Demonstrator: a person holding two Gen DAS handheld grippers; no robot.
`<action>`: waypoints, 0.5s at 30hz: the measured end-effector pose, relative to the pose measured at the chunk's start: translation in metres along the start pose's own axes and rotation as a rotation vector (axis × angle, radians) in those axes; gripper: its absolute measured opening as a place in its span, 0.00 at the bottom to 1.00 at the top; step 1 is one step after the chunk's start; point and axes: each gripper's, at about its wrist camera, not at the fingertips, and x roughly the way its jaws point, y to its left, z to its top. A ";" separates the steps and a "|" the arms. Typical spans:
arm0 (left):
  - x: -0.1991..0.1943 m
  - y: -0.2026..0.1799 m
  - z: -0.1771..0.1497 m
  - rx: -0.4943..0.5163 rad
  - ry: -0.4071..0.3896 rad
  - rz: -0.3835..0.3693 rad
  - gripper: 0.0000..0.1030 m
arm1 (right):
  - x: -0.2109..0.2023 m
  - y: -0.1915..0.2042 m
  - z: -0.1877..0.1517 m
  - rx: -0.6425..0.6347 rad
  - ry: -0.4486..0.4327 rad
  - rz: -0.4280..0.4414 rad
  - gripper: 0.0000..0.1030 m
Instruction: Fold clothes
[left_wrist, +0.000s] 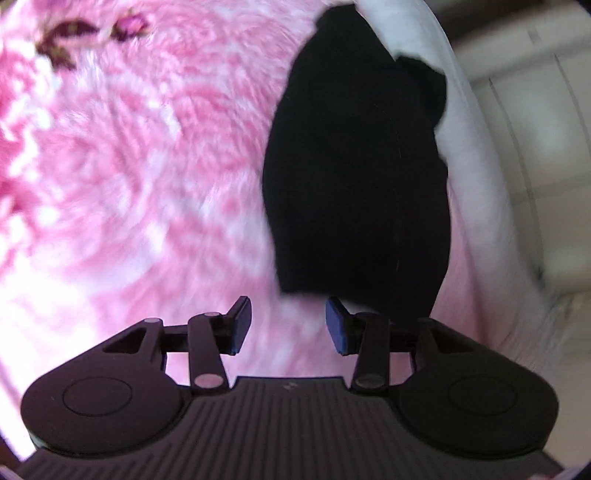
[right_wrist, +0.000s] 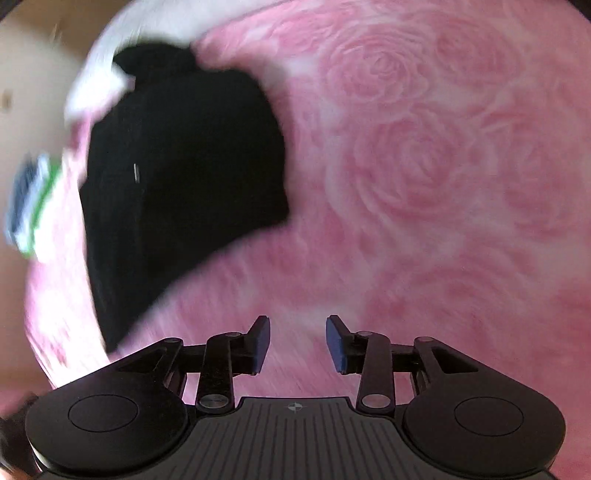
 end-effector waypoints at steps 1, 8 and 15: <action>0.005 0.002 0.006 -0.033 -0.015 -0.022 0.40 | 0.004 -0.004 0.006 0.045 -0.025 0.033 0.47; 0.044 0.006 0.025 -0.130 0.007 -0.019 0.49 | 0.040 -0.014 0.043 0.191 -0.105 0.105 0.65; 0.053 -0.011 0.020 -0.051 -0.016 -0.045 0.07 | 0.063 0.006 0.055 0.088 -0.084 0.050 0.11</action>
